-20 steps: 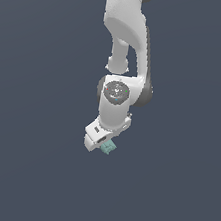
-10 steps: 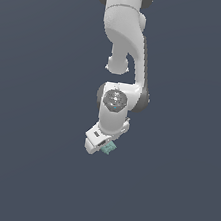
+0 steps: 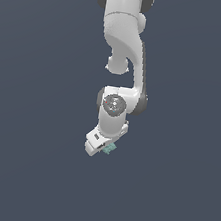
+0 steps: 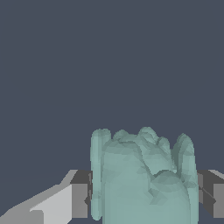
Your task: Pick up the object and move it to a goal position.
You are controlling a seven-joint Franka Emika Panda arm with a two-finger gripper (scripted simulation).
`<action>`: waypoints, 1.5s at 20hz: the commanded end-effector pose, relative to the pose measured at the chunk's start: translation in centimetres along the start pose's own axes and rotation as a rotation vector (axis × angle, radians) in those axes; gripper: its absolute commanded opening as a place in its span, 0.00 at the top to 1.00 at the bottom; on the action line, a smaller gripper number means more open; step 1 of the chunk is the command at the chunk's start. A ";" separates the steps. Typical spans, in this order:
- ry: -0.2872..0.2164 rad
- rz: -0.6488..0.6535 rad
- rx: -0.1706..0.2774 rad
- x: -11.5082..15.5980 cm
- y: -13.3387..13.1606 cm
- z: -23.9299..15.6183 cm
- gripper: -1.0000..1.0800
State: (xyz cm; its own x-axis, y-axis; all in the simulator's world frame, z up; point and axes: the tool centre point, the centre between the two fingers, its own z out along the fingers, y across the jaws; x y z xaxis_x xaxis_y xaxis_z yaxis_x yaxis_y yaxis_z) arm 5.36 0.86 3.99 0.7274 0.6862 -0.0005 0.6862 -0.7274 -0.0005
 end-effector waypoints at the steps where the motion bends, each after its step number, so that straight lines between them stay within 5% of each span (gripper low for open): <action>1: 0.000 0.000 -0.001 0.0 0.0 0.0 1.00; 15: 0.000 0.000 -0.001 -1.7 1.1 -1.0 1.00; 30: 0.001 0.000 0.000 -14.2 9.2 -8.4 1.00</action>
State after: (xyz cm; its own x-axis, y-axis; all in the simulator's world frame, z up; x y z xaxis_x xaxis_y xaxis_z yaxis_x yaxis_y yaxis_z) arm 1.77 -14.07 11.54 0.7283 0.6852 0.0001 0.6852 -0.7283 0.0002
